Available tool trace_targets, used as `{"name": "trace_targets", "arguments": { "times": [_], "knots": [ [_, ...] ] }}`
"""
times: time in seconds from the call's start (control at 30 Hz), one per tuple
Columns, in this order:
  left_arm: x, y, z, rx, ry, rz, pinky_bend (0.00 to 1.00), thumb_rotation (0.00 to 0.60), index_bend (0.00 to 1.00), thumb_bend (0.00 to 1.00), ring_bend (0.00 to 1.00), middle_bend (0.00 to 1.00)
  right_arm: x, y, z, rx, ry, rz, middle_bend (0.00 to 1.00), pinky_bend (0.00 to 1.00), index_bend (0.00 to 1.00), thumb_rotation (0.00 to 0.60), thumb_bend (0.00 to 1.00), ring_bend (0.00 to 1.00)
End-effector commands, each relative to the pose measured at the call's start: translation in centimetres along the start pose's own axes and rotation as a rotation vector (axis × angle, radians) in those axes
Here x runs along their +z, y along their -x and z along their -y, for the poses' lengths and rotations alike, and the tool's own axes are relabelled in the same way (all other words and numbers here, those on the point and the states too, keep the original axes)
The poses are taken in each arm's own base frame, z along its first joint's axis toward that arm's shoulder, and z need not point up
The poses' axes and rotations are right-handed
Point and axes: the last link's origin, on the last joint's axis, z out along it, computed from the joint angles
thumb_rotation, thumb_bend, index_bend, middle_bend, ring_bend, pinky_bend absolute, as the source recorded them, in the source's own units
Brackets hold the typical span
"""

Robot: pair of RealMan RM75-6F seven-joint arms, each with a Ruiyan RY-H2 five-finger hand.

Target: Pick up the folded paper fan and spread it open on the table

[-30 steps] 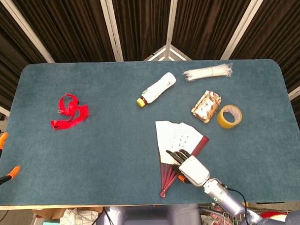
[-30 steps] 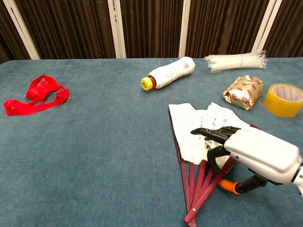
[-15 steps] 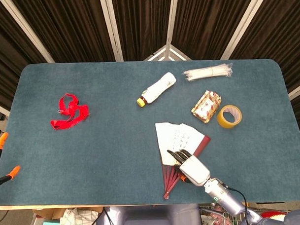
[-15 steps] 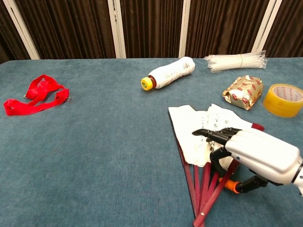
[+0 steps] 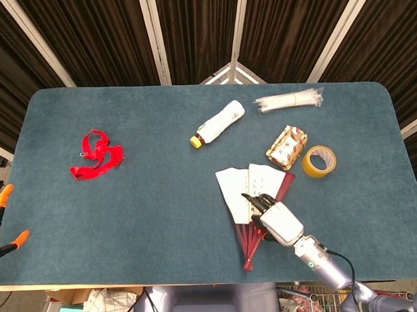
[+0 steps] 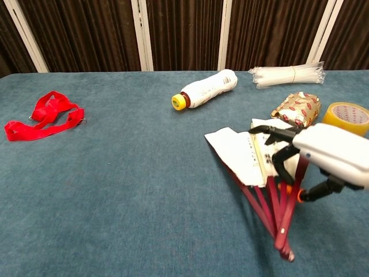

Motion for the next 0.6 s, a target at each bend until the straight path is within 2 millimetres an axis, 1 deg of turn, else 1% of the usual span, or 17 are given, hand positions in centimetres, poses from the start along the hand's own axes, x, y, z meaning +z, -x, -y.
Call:
{"name": "trace_targets", "arguments": {
  "times": [0.03, 0.2, 0.4, 0.6],
  "knots": [
    [0.0, 0.0, 0.0, 0.000, 0.001, 0.000, 0.06, 0.600, 0.00, 0.17, 0.00, 0.02, 1.3, -2.9, -1.0, 0.055, 0.023, -0.002, 0.10, 0.22, 0.73, 0.600, 0.42, 0.22],
    [0.0, 0.0, 0.0, -0.001, 0.000, -0.001, 0.06, 0.600, 0.00, 0.16, 0.00, 0.02, 2.8, -6.2, -1.5, 0.076, 0.034, -0.020, 0.10, 0.22, 0.73, 0.600, 0.43, 0.22],
    [0.0, 0.0, 0.0, -0.001, 0.004, 0.001, 0.06, 0.600, 0.00, 0.16, 0.00, 0.02, 4.3, -10.0, -1.6, 0.194, 0.063, -0.032, 0.10, 0.22, 0.73, 0.600, 0.43, 0.22],
    [0.0, 0.1, -0.2, 0.000, 0.013, 0.001, 0.06, 0.600, 0.00, 0.16, 0.00, 0.02, 5.6, -12.2, -2.4, 0.198, 0.087, -0.026, 0.11, 0.22, 0.73, 0.600, 0.43, 0.22]
  ]
}}
